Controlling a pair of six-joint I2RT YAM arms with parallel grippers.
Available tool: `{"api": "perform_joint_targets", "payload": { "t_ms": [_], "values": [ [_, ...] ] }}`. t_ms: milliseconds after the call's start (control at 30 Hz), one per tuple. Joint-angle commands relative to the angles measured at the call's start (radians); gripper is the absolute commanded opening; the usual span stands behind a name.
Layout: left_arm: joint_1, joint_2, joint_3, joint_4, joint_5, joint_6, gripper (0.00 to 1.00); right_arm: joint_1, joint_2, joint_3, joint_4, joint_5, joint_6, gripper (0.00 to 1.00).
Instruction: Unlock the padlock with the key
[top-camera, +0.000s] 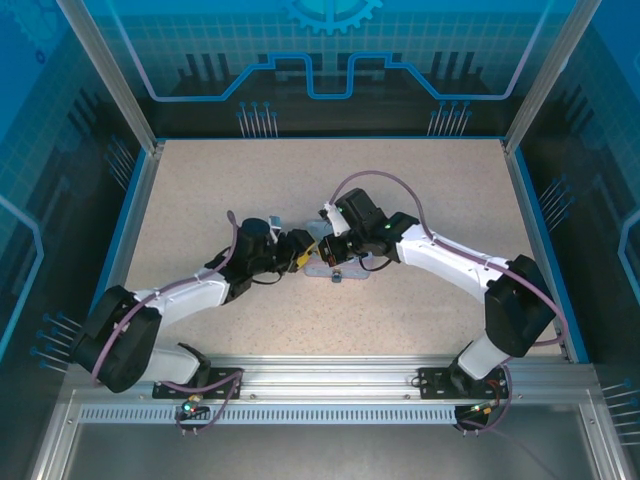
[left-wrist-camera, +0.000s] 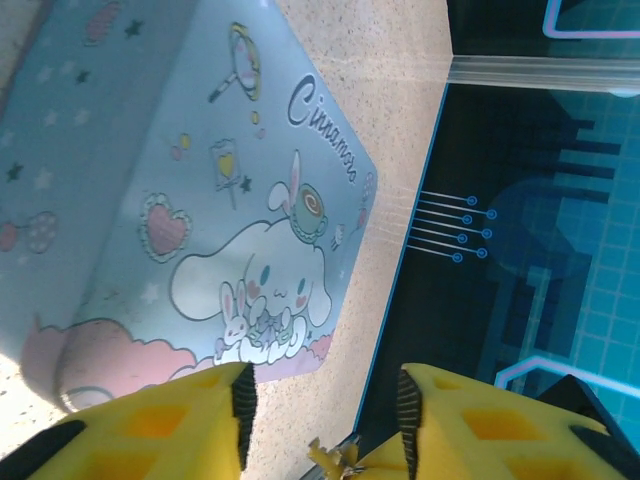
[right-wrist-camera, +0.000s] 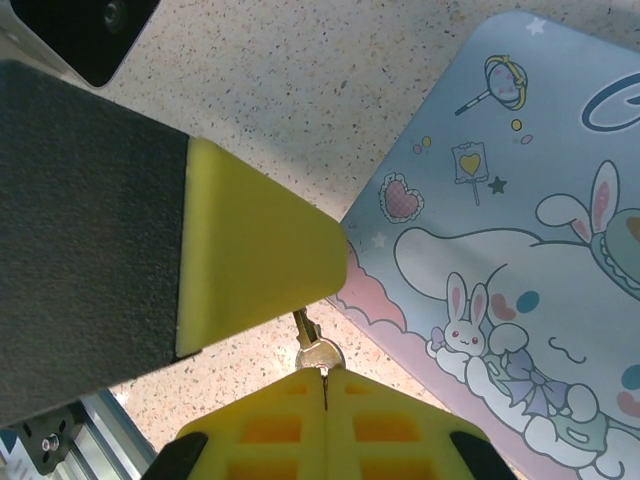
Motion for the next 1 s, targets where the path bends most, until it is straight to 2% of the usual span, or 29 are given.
{"api": "perform_joint_targets", "payload": {
  "t_ms": [0, 500, 967],
  "values": [
    [-0.013, 0.010, 0.034, 0.026, -0.022, -0.008, 0.41, -0.015, -0.032, -0.018, 0.027, -0.028, 0.016, 0.00],
    [-0.022, 0.016, 0.031, 0.023, -0.053, -0.007, 0.29, -0.025, -0.061, -0.058, 0.047, -0.038, 0.024, 0.00],
    [-0.048, 0.015, 0.034, 0.023, -0.067, -0.007, 0.28, -0.026, -0.067, -0.060, 0.058, -0.044, 0.036, 0.00]
  ]
}}
